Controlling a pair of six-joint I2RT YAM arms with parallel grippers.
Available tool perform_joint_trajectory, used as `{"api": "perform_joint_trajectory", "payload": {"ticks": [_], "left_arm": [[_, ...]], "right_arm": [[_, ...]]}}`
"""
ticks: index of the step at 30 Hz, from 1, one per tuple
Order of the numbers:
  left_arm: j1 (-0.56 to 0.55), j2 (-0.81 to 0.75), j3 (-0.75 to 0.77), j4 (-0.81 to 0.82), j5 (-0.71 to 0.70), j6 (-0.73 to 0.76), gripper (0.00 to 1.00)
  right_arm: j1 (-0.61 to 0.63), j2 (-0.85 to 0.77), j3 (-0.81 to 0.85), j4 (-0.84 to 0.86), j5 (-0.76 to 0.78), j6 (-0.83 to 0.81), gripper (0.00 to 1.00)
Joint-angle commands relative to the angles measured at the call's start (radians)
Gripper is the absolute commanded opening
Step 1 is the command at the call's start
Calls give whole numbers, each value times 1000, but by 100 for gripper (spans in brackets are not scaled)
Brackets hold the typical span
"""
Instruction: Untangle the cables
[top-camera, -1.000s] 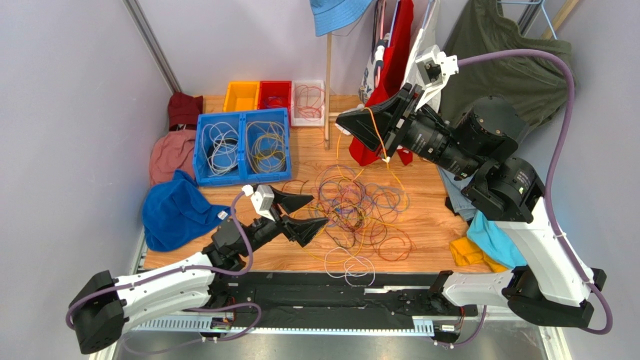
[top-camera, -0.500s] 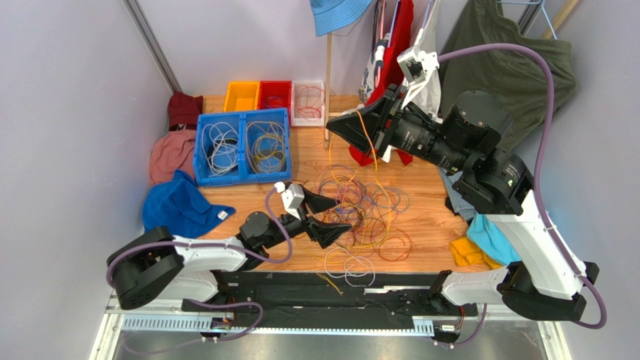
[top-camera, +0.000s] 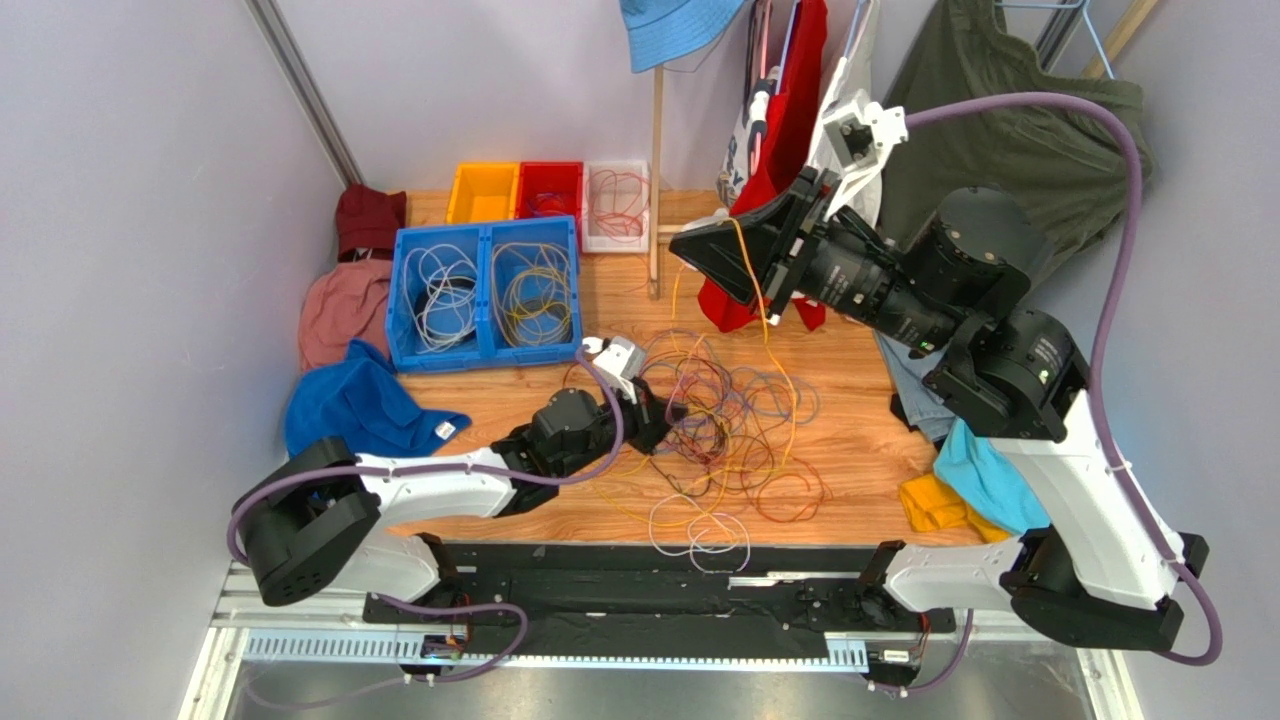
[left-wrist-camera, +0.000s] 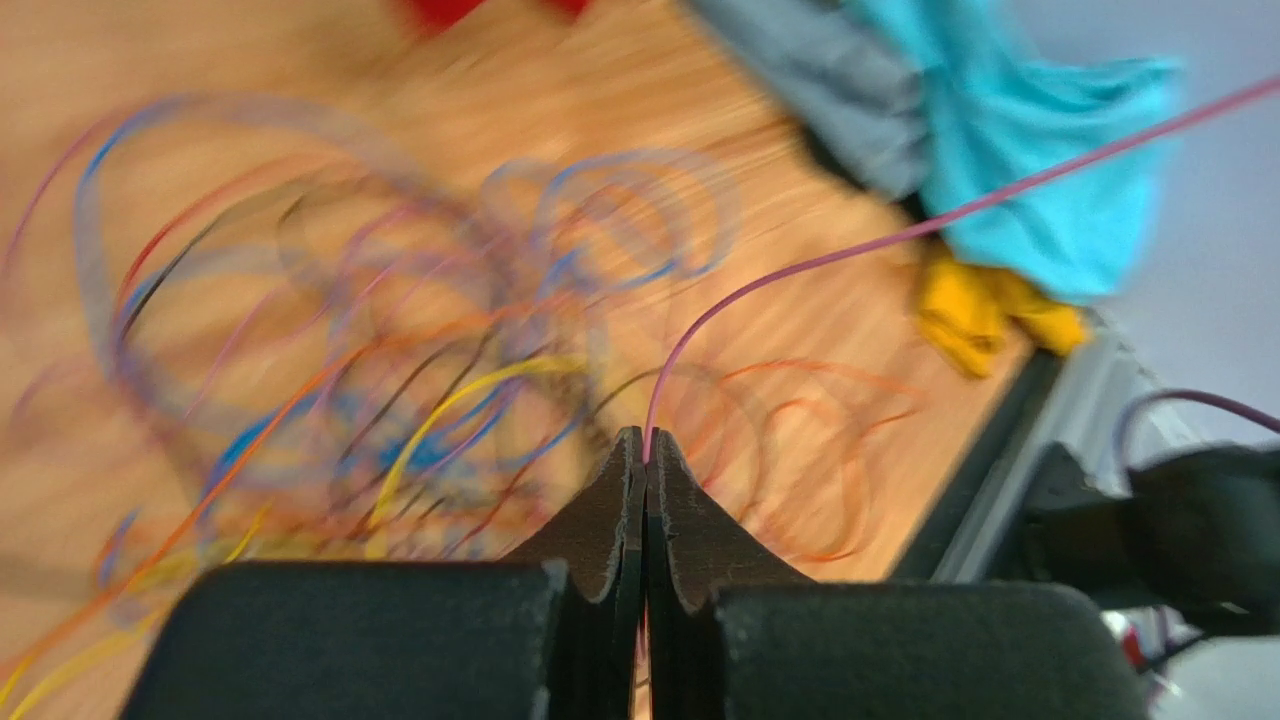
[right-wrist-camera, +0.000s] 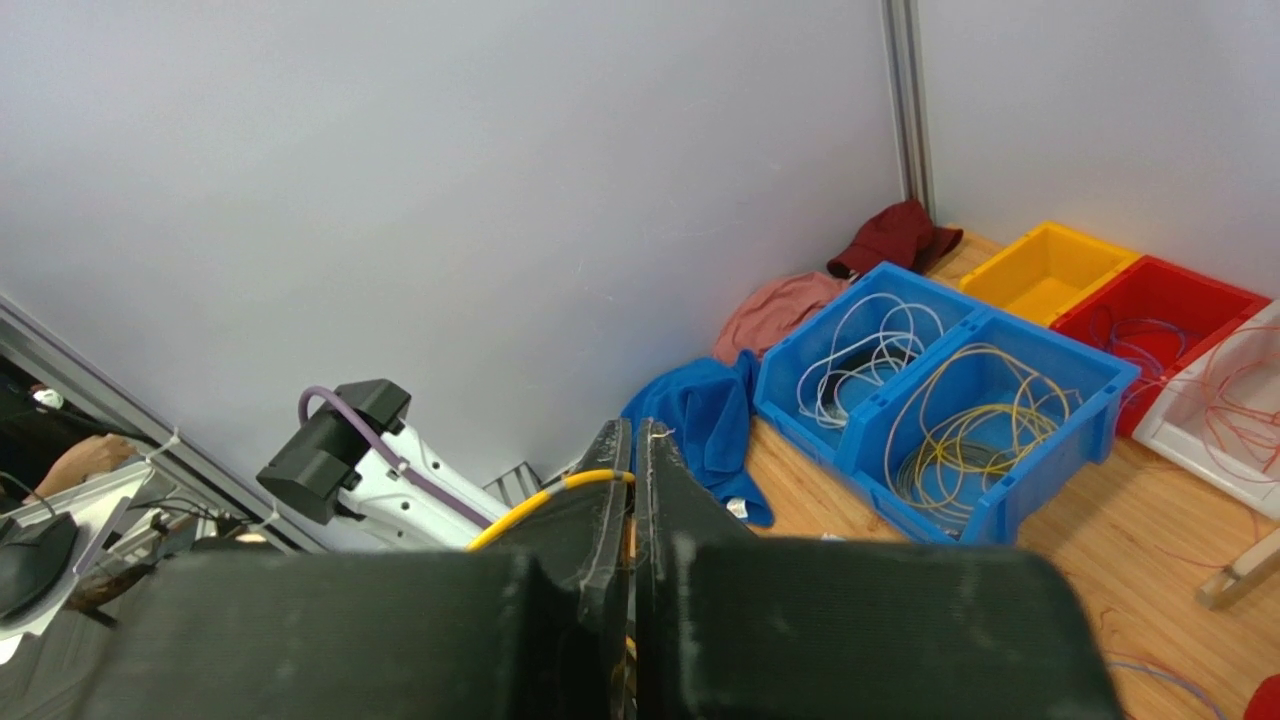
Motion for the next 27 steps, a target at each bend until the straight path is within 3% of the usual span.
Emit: {"api": "perform_joint_trajectory", "payload": {"ticks": [1, 9, 14, 15, 17, 18, 20, 21, 23, 27], "left_arm": [[114, 81, -82, -220, -85, -245, 0], [155, 323, -91, -108, 44, -391, 0], [155, 261, -105, -97, 97, -337, 3], [155, 187, -112, -129, 88, -329, 17], [153, 25, -106, -278, 51, -268, 32], [153, -40, -105, -336, 15, -251, 53], [152, -243, -87, -505, -60, -188, 76], [150, -313, -76, -557, -82, -165, 96], [150, -495, -27, -706, -139, -109, 96], [148, -686, 87, -947, -194, -39, 97]], "right_arm": [[5, -61, 57, 18, 61, -38, 0], [5, -104, 44, 11, 107, -50, 0], [5, -93, -50, 30, 127, -69, 0], [5, -88, -57, 33, 132, -73, 0], [5, -70, -68, 41, 135, -83, 0], [5, -56, -68, 44, 135, -84, 0], [6, -44, -70, 64, 138, -90, 0], [5, -32, -70, 72, 139, -92, 0], [5, -19, -68, 87, 145, -95, 0], [3, 37, -53, 115, 152, -100, 0]]}}
